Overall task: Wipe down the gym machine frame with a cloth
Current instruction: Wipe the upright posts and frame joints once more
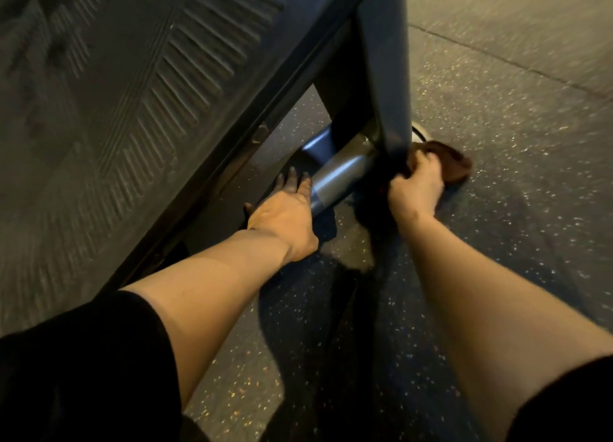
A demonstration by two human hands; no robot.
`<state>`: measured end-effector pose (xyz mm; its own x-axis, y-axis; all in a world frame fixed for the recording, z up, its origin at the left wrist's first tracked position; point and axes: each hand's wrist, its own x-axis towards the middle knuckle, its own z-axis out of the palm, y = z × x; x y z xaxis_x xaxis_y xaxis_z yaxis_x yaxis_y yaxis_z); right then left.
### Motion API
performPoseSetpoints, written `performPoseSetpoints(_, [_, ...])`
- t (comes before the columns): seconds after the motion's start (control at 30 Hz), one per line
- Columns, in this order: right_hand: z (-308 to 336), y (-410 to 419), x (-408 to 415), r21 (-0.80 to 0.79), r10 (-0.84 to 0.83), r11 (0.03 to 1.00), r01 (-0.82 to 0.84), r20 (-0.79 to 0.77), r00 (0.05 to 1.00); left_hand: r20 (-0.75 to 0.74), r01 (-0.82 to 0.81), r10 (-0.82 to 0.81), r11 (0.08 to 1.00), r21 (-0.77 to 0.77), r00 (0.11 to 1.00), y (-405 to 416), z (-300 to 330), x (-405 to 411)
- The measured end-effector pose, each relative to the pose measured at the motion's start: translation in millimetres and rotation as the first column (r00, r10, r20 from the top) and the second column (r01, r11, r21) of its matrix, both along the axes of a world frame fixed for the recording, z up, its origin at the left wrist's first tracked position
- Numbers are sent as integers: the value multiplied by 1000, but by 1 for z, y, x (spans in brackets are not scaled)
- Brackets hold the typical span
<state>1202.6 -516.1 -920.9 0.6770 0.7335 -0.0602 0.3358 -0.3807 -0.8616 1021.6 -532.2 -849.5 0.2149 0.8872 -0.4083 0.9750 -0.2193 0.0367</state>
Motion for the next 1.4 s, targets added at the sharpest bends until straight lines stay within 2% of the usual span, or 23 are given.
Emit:
performPoseSetpoints(0.07, [7, -3, 1, -83, 59, 994, -73, -158, 986, -6, -10, 10, 1000, 11, 1000, 1, 0, 0])
performPoseSetpoints(0.23, [11, -39, -22, -104, 159, 974, -199, -306, 939, -29, -17, 16, 999, -52, 999, -2, 12, 8])
performPoseSetpoints(0.3, [20, -36, -27, -46, 40, 997, -64, -395, 918, -70, 5, -8, 999, -50, 998, -3, 15, 8])
performPoseSetpoints(0.37, [36, -28, -32, 47, -89, 990, 134, -529, 844, -78, 1, -4, 999, -44, 997, -6, 19, 8])
performPoseSetpoints(0.4, [43, -23, -33, 125, -127, 963, 240, -573, 809, -44, -3, 2, 1000, -28, 999, -12, 24, 11])
performPoseSetpoints(0.47, [57, -8, -27, 249, -201, 869, 428, -612, 764, 147, 75, -87, 993, 87, 985, -38, 40, 23])
performPoseSetpoints(0.5, [79, -7, -25, 295, -222, 815, 500, -637, 738, 248, 155, -213, 960, 234, 945, -52, 53, 31])
performPoseSetpoints(0.53, [107, -8, -23, 342, -209, 763, 548, -672, 710, 305, 205, -351, 883, 421, 885, -62, 67, 39])
performPoseSetpoints(0.6, [154, -5, -17, 455, -78, 679, 577, -736, 673, 306, 176, -574, 634, 753, 759, -66, 102, 48])
performPoseSetpoints(0.67, [191, 0, -16, 578, 117, 619, 531, -737, 665, 187, 152, -694, 396, 906, 695, -50, 146, 49])
performPoseSetpoints(0.7, [202, 3, -19, 626, 206, 623, 470, -710, 673, 123, 147, -719, 301, 942, 684, -41, 168, 50])
performPoseSetpoints(0.73, [208, 6, -24, 656, 266, 641, 399, -678, 685, 105, 135, -708, 274, 952, 698, -29, 188, 53])
performPoseSetpoints(0.77, [204, 6, -31, 660, 290, 665, 350, -660, 693, 145, 100, -668, 314, 944, 730, -18, 200, 55])
performPoseSetpoints(0.8, [202, 6, -39, 644, 291, 681, 349, -676, 677, 206, 83, -606, 414, 906, 769, -2, 216, 60])
performPoseSetpoints(0.87, [188, -6, -62, 602, 225, 720, 346, -673, 704, 331, 61, -438, 673, 737, 836, 26, 220, 61])
performPoseSetpoints(0.93, [187, -18, -69, 630, 206, 691, 354, -641, 739, 324, 125, -369, 804, 581, 871, 44, 211, 70])
performPoseSetpoints(1.03, [192, 6, -50, 670, 268, 708, 223, -548, 793, 348, 113, -359, 818, 564, 866, 46, 189, 76])
performPoseSetpoints(1.17, [198, 35, -18, 653, 371, 751, 98, -540, 756, 370, 69, -356, 794, 603, 858, 48, 181, 75])
performPoseSetpoints(1.3, [185, 6, -45, 700, 289, 667, 254, -558, 778, 400, 63, -382, 785, 617, 833, 44, 181, 73])
performPoseSetpoints(1.4, [173, -7, -68, 684, 145, 670, 290, -503, 852, 392, 78, -387, 787, 612, 834, 43, 179, 70])
